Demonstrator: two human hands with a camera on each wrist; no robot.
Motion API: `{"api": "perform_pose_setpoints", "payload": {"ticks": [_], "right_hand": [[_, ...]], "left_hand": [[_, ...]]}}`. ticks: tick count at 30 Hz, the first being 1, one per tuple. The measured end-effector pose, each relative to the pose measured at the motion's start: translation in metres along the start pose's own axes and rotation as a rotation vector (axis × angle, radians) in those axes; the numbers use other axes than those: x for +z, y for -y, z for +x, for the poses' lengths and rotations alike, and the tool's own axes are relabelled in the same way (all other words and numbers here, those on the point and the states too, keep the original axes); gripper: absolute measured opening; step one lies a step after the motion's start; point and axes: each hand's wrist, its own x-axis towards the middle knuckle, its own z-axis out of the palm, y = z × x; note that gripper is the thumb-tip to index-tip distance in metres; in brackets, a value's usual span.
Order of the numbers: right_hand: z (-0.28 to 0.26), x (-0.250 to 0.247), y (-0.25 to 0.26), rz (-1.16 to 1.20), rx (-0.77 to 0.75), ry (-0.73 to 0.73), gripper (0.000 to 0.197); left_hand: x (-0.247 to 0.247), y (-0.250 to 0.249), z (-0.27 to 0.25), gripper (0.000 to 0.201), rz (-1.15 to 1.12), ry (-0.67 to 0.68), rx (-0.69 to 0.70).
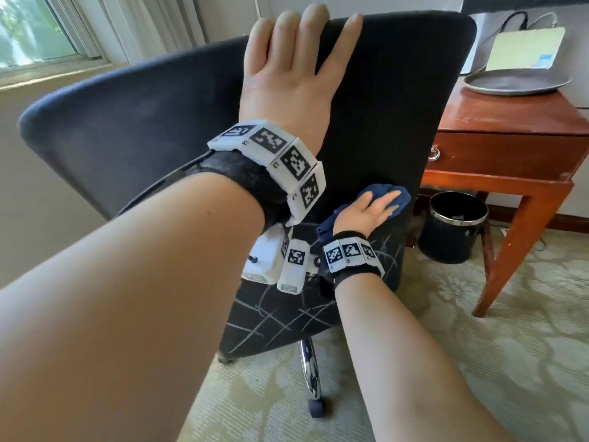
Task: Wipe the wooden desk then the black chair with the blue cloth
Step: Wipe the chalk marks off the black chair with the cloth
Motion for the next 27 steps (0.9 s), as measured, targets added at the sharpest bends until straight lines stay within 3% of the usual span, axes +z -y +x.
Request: {"api": "perform_pose_setpoints", "payload": {"ticks": [3,8,12,14,16,18,27], "right_hand": [[-0.015,-0.002,-0.011,-0.034,0.108,0.022,0.054],[-0.071,0.020,-0.008,-0.049,-0.093,0.191,0.058],[-0.058,0.023,0.001,0.003,-0.122,0.137,0.058],[-0.044,0.019,-0.006,0.025,-0.086,0.059,0.058],[-0.035,0.013,-0.010,0.036,0.042,-0.007,0.057],[-0.035,0.008,-0.011,0.023,0.137,0.007,0.056],[-0.036,-0.005,-0.012,-0.044,0.152,0.122,0.057]], "left_hand": [[0.003,-0.002,-0.004,0.075,0.060,-0.099,-0.024],[0.009,0.002,-0.005,0.066,0.101,-0.145,-0.022],[0.009,0.004,-0.006,0.061,0.096,-0.125,-0.014],[0.008,0.002,-0.006,0.066,0.134,-0.095,-0.005],[0.008,0.000,-0.005,0.071,0.131,-0.104,-0.021],[0.005,0.000,-0.006,0.074,0.093,-0.119,-0.029],[-0.007,-0.004,-0.010,0.076,0.002,0.023,-0.010]]}}
